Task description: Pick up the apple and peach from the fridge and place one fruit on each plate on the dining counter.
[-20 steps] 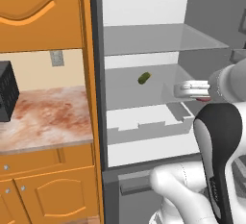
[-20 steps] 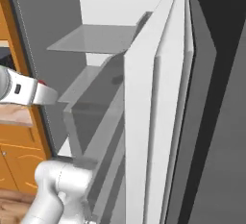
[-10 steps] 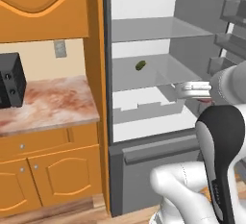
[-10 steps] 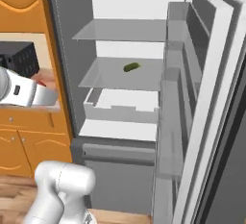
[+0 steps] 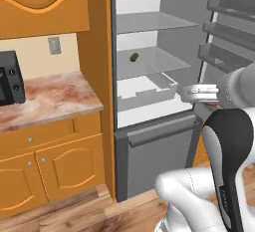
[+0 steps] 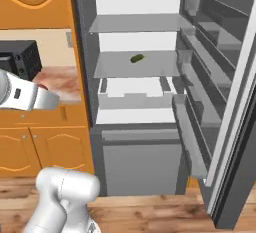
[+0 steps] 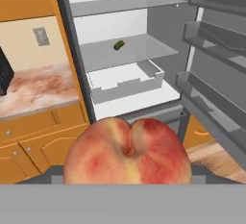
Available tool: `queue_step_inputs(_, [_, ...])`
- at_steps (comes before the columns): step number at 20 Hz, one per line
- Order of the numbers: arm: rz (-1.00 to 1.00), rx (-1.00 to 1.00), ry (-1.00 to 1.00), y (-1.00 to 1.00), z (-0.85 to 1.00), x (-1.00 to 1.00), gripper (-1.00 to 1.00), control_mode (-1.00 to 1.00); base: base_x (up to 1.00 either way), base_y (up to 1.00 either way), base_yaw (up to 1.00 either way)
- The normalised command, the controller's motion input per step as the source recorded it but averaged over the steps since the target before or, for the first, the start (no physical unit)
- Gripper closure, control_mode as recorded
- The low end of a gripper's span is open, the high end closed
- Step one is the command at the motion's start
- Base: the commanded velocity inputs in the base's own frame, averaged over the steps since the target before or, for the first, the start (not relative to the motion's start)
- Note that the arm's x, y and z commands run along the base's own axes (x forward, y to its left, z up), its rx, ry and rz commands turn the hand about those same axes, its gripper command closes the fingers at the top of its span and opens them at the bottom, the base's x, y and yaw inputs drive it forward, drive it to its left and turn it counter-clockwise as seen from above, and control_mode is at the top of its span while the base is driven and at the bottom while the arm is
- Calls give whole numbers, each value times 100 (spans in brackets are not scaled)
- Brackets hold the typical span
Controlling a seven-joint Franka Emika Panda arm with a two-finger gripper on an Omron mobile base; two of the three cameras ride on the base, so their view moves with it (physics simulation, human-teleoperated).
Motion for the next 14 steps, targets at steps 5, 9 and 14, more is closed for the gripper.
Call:
queue_step_inputs(5, [0, 0, 0, 0, 0, 0, 100, 100, -77, 28, -50])
queue_step_inputs(9, [0, 0, 0, 0, 0, 0, 100, 100, -64, 20, -61])
queue_step_inputs(14, [0, 0, 0, 0, 0, 0, 100, 100, -59, 11, -68])
